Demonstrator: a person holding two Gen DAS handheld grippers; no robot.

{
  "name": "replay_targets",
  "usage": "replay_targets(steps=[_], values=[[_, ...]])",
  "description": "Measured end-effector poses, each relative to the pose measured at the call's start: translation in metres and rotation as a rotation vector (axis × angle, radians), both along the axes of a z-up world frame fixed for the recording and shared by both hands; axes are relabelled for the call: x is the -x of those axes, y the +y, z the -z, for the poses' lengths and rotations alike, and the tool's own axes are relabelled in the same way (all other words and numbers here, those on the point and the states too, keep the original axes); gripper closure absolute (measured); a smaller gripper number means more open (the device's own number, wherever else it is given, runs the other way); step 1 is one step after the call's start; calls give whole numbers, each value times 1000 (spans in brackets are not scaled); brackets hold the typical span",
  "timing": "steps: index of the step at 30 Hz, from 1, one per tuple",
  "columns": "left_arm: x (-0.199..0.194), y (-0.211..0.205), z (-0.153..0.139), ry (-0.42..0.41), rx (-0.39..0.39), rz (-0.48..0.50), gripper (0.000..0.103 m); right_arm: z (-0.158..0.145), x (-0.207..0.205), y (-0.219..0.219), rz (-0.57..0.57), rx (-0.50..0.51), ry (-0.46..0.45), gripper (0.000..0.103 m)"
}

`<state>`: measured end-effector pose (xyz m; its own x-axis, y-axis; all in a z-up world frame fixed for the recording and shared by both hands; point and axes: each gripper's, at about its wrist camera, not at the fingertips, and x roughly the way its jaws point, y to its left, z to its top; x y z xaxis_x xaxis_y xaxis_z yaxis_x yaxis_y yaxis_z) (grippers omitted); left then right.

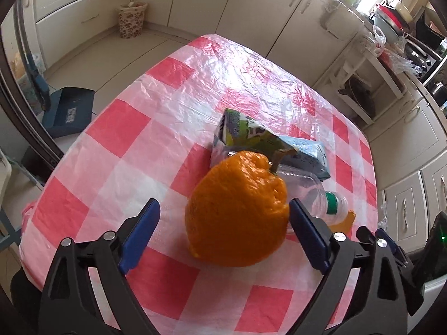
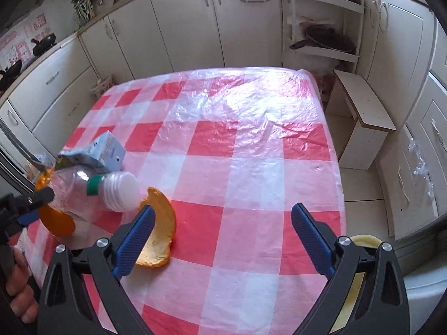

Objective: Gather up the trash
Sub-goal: 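Grasp the orange peel with a stem using the left gripper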

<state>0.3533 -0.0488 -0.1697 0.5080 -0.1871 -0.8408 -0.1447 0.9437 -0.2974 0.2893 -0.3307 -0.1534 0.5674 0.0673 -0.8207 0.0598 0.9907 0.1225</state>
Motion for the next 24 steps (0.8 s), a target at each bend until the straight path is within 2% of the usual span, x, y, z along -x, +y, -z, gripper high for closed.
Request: replay_targets(steps=[5, 7, 9, 11, 13, 14, 15, 16, 17, 19, 21, 24], values=[[8, 27, 2, 6, 26, -15, 15, 16, -11, 24, -56, 49, 27, 9], [13, 39, 3, 8, 54, -16, 20, 18, -12, 34, -77, 69, 14, 9], [22, 48, 3, 13, 77, -8, 32, 18, -10, 42, -99, 66, 7, 11], [29, 57, 7, 34, 84, 2, 41, 16, -8, 48, -135, 61, 1, 20], [35, 66, 16, 63, 96, 7, 53, 13, -3, 55, -170, 59, 3, 42], [37, 69, 22, 79, 98, 8, 61, 11, 0, 56, -186, 45, 8, 46], [40, 73, 25, 74, 105, 4, 67, 10, 2, 56, -196, 31, 12, 56], [43, 76, 25, 75, 104, 6, 70, 10, 4, 56, -204, 13, 19, 63], [45, 78, 26, 77, 109, 10, 74, 10, 8, 52, -204, -5, 29, 65], [50, 80, 27, 83, 124, 21, 80, 10, 13, 47, -204, -43, 51, 80], [55, 80, 28, 79, 121, 38, 83, 7, 22, 35, -200, -97, 67, 86], [60, 76, 26, 68, 109, 73, 83, 3, 35, 23, -189, -111, 64, 87]])
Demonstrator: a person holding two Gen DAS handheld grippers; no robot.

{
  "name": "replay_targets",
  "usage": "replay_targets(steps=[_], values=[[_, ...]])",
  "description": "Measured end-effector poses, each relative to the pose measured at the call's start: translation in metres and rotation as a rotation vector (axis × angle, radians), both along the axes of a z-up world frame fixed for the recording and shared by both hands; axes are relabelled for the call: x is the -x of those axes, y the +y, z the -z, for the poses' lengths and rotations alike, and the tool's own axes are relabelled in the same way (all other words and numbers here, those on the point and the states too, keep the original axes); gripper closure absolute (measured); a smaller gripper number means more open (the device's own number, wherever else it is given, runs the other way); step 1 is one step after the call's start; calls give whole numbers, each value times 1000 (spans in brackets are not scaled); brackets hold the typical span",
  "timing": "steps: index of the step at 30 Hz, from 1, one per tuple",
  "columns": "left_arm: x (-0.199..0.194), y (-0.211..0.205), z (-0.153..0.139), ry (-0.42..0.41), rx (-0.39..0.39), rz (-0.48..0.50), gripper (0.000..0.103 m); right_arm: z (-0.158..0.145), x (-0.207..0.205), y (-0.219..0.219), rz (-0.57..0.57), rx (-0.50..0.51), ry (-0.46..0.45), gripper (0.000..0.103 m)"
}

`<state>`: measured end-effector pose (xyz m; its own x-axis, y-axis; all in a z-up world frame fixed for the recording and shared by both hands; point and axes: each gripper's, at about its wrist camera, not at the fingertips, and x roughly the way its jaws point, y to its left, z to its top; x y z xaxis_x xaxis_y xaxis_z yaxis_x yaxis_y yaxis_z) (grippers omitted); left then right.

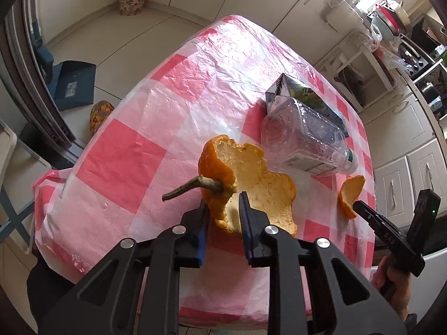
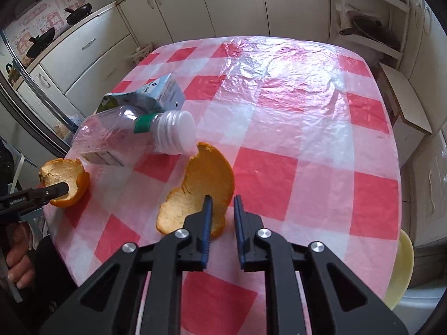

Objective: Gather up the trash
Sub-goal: 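Grasp the orange peel with a stem using the left gripper, then grasp the clear plastic bottle with the right gripper while the left holds the peel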

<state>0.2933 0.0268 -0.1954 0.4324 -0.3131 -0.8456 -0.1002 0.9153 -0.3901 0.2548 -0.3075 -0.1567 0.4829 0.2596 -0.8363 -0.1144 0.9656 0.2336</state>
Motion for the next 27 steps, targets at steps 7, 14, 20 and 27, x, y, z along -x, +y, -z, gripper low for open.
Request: replay_targets(steps=[7, 14, 20, 27], values=[[-6, 0, 0, -2, -36, -18, 83, -20, 6, -6, 36, -14, -100, 51], [-16, -8, -5, -22, -90, 25, 89, -45, -24, 80, -272, 254, -301, 24], [-29, -6, -12, -50, -158, 100, 90, -24, -44, 124, -579, 462, -343, 16], [-40, 10, -6, -45, -131, 112, 90, -19, -43, 121, -687, 225, -119, 28]])
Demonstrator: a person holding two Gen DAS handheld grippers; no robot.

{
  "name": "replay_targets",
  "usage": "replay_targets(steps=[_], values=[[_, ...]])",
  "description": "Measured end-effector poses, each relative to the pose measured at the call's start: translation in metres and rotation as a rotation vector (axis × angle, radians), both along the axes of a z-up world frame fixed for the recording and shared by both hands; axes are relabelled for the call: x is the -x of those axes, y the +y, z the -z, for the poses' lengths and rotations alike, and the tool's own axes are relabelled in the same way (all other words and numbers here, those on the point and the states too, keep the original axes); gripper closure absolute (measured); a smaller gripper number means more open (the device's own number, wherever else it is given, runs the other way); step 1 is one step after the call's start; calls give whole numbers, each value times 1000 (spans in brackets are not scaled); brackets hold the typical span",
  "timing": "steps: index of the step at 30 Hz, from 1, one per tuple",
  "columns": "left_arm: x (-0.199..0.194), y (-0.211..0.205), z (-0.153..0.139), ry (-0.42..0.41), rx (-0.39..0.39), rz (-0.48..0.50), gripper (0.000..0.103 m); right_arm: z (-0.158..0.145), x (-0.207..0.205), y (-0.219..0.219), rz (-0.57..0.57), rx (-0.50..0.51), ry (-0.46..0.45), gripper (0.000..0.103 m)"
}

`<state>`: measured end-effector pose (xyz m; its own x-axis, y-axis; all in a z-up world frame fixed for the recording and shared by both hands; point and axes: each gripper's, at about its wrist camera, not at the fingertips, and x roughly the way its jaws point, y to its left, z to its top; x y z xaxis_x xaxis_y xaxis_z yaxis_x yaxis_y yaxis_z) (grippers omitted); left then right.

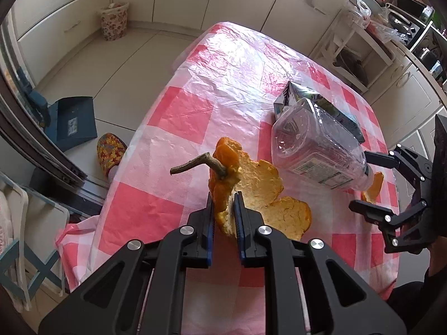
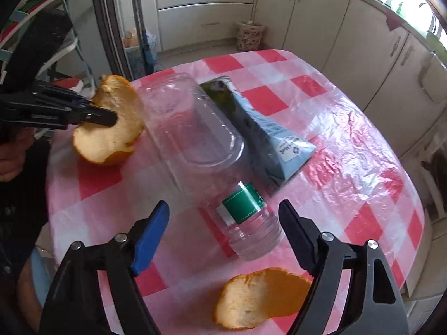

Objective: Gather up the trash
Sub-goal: 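Grasp the clear plastic bottle with the right gripper while the left holds the peel, then carry peel and bottle over the yellow bin and open both grippers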

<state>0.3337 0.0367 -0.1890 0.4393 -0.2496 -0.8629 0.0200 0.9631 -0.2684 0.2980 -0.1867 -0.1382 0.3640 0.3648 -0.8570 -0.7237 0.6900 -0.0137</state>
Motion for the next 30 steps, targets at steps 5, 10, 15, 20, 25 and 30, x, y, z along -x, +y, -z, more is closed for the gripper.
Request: replay_targets(steps=[5, 10, 15, 20, 25, 30], values=[[-2, 0, 2, -4, 8, -4, 90, 2, 2, 18, 14, 4, -12, 28], [3, -4, -1, -10, 11, -6, 90, 19, -4, 25, 26, 27, 64, 63], [17, -10, -7, -33, -25, -1, 91, 10, 10, 18, 66, -64, 115, 63], [36, -24, -14, -70, -89, 15, 91, 1, 30, -3, 130, -176, 166, 63], [50, -37, -21, -104, -142, 36, 91, -1, 46, -20, 168, -271, 202, 63], [56, -48, -24, -118, -165, 49, 91, -4, 64, -37, 200, -309, 192, 63]])
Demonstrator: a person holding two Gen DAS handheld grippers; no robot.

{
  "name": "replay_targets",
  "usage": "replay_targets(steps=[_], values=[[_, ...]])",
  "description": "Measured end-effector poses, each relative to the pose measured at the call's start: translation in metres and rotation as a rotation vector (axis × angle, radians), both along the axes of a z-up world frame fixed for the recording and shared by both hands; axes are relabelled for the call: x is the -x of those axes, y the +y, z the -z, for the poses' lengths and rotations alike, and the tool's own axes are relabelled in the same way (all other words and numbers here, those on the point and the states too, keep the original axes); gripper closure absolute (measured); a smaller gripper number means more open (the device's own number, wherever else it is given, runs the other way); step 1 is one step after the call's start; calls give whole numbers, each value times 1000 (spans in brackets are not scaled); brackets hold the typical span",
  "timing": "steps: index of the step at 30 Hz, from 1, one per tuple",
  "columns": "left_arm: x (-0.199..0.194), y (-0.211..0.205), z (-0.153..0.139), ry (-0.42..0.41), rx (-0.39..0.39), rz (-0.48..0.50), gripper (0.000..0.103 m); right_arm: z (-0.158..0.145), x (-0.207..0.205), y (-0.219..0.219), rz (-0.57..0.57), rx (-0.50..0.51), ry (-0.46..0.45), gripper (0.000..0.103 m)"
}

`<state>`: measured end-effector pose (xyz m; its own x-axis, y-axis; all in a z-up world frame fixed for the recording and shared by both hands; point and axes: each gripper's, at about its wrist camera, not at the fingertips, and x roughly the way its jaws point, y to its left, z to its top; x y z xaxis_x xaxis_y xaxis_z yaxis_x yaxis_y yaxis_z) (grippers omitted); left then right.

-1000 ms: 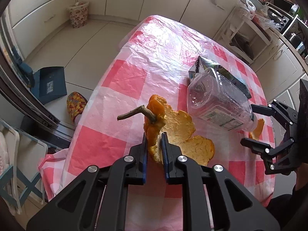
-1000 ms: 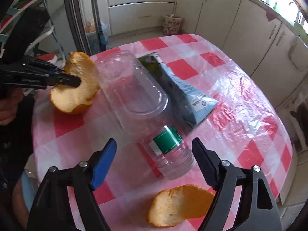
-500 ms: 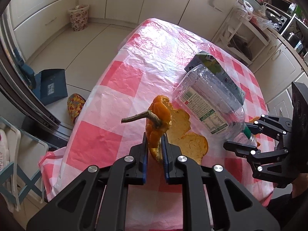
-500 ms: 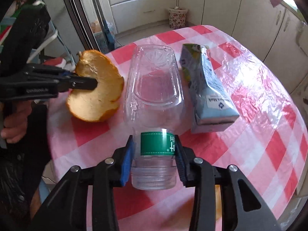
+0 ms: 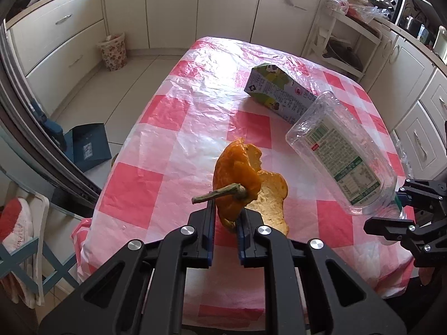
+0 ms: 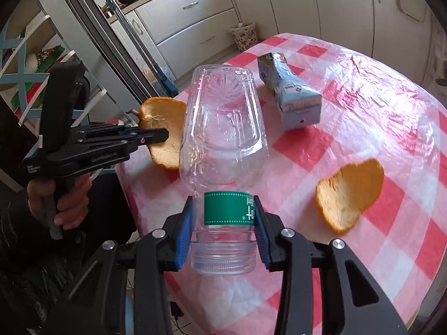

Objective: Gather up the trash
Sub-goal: 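Carry peel and bottle over the yellow bin and open both grippers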

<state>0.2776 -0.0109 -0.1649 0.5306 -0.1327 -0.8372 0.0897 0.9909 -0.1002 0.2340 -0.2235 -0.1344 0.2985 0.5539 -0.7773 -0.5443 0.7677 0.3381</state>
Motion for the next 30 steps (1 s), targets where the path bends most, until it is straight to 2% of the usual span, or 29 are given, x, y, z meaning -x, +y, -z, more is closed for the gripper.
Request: replay_targets(steps=[3, 8, 12, 16, 18, 22, 27, 30], values=[[3, -4, -2, 1, 12, 5, 93, -5, 7, -16, 42, -30, -15, 63], [6, -6, -9, 11, 104, 21, 96, -24, 15, -64, 184, -100, -70, 63], [9, -14, -15, 22, 142, 31, 96, -36, 25, -120, 380, -162, -116, 63], [18, -33, -32, -2, 141, 69, 96, -31, 47, -183, 641, -208, -116, 63], [24, -49, -43, -21, 145, 106, 96, -15, 64, -218, 813, -246, -57, 63], [37, -87, -66, -57, 164, 188, 96, 31, 93, -269, 1067, -321, 108, 63], [54, -133, -87, -82, 190, 278, 96, 84, 106, -304, 1249, -342, 289, 63], [63, -156, -94, -84, 201, 320, 96, 100, 106, -313, 1288, -368, 371, 60]])
